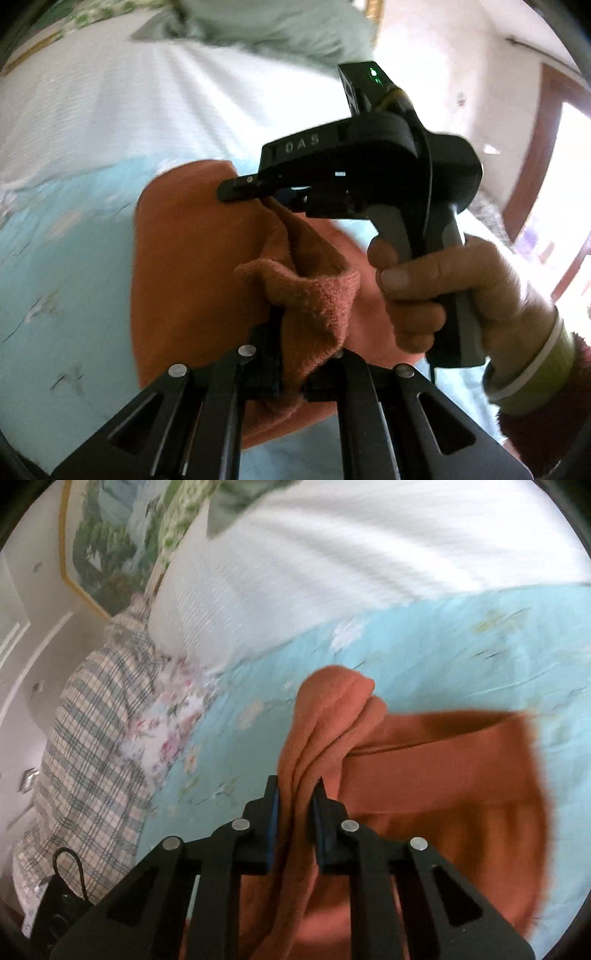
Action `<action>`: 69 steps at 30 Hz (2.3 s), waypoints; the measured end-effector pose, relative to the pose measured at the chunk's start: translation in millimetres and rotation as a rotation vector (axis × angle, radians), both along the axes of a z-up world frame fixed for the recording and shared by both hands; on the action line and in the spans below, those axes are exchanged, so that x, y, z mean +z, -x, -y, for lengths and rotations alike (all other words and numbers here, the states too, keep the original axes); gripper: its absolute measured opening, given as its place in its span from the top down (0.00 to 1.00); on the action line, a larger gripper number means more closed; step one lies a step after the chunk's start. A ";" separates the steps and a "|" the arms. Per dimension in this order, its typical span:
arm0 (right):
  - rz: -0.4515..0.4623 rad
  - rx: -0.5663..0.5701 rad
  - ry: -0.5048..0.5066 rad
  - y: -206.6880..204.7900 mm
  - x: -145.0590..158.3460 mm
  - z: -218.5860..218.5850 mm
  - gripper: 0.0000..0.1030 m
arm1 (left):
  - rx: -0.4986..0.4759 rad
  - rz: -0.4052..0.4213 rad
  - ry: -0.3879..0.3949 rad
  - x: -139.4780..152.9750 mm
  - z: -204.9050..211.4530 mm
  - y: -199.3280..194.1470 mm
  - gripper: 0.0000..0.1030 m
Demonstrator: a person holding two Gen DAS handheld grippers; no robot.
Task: Fold small clothes
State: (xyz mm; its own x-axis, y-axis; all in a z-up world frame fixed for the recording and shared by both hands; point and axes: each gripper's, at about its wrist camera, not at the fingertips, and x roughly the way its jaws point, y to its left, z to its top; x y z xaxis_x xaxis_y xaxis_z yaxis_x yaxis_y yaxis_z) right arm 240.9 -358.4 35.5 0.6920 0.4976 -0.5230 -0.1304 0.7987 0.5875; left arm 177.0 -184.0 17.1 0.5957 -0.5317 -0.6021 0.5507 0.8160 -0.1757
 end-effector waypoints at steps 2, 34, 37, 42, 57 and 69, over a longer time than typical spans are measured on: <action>-0.018 -0.048 -0.002 9.8 -6.6 26.9 0.83 | -0.038 -0.010 0.018 1.8 18.9 1.0 0.94; -0.134 -0.220 0.068 60.9 -55.0 79.9 0.14 | -0.066 -0.219 0.048 -35.6 4.9 2.2 0.27; -0.164 -0.201 0.058 59.0 -63.9 78.9 0.14 | 0.025 -0.238 0.060 -40.6 -28.9 -14.9 0.23; -0.194 -0.158 -0.001 50.4 -76.7 78.3 0.14 | 0.136 -0.399 0.161 -67.1 -69.8 -62.1 0.22; -0.214 -0.095 0.076 36.2 -86.0 63.1 0.31 | 0.097 -0.513 0.230 -101.7 -42.7 -124.3 0.31; -0.137 -0.028 -0.029 52.0 -62.3 7.3 0.70 | 0.074 -0.386 0.219 -61.5 -58.5 -98.7 0.80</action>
